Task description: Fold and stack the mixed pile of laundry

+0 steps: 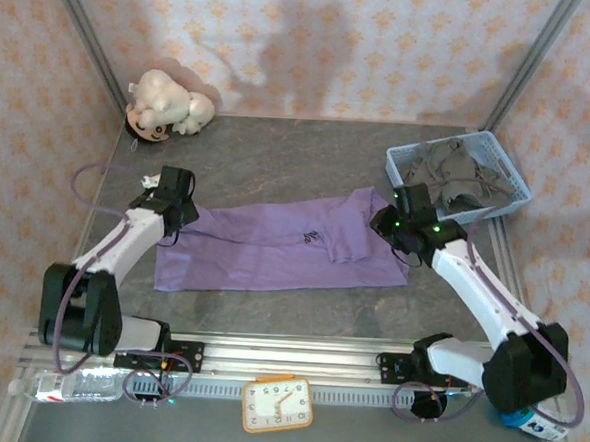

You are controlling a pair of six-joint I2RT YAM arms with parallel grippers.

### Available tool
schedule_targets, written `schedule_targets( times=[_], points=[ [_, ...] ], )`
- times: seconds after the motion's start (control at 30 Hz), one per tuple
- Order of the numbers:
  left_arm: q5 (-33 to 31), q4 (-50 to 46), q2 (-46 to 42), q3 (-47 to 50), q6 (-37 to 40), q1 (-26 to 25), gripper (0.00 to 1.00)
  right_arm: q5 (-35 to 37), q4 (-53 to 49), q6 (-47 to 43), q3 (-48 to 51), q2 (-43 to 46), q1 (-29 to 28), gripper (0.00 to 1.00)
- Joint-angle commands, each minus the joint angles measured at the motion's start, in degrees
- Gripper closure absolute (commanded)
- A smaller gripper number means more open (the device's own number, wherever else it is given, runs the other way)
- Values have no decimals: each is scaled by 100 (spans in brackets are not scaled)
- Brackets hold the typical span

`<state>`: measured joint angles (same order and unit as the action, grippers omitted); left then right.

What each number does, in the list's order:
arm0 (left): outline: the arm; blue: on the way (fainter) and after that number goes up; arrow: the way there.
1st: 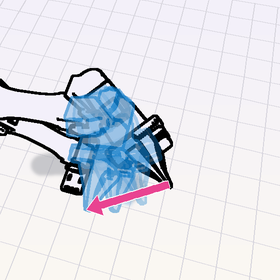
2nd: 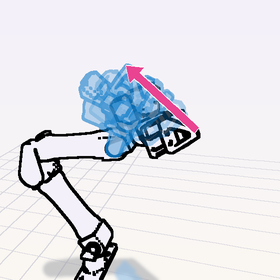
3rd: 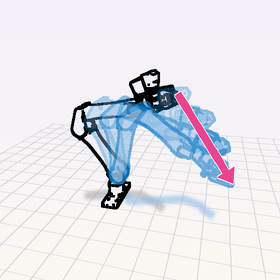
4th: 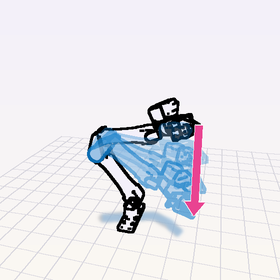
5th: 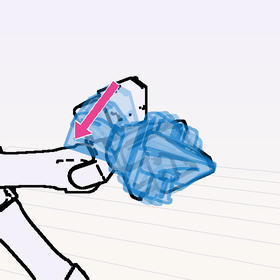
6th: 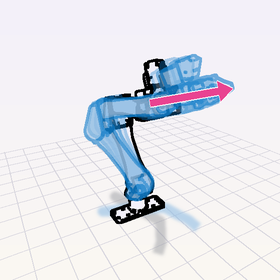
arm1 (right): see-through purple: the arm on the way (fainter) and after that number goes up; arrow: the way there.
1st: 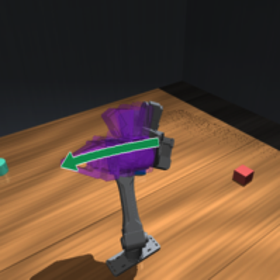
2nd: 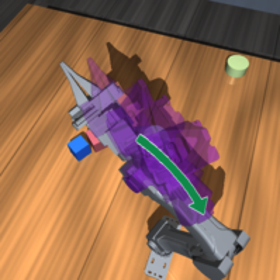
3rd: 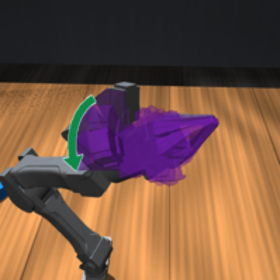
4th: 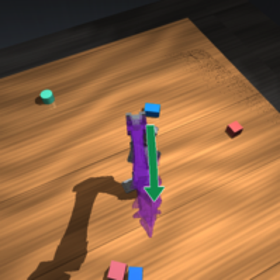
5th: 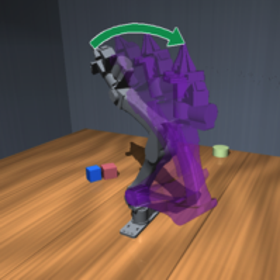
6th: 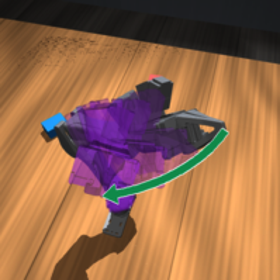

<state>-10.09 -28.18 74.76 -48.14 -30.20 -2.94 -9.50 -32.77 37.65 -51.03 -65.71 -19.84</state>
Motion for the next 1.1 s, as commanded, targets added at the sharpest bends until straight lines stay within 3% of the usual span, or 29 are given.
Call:
schedule_targets(
  times=[0.0, 0.17, 0.33, 0.43, 0.67, 0.8, 0.87, 0.93, 1.07],
  points=[
    [-221, 269, -450, 102, -274, 18, 30, 753, 401, -158, 84, -32, 50, 61],
    [470, 770, 4, -204, -443, -164, 30, 539, 855, -526, -686, -1508, 118, 58],
    [450, 911, 956, -718, -460, -671, 31, 520, 1244, -761, -1504, -2854, 125, 56],
    [629, 1048, 1517, -865, -622, -708, 33, 778, 1222, -853, -1969, -3500, 187, 54],
    [574, 1111, 2182, -845, -700, -694, 39, -34, 1958, -817, -2415, -4363, 539, 52],
    [552, 1087, 2359, -774, -715, -682, 40, -106, 1972, -843, -2673, -4737, 602, 52],
    [539, 1096, 2422, -734, -733, -666, 40, -248, 2015, -828, -2751, -4874, 622, 57],
    [544, 1096, 2470, -694, -774, -623, 41, -212, 1995, -796, -2774, -4900, 630, 74],
    [563, 1109, 2552, -584, -821, -480, 47, 185, 1886, -767, -2587, -4567, 722, 93]
  ],
)
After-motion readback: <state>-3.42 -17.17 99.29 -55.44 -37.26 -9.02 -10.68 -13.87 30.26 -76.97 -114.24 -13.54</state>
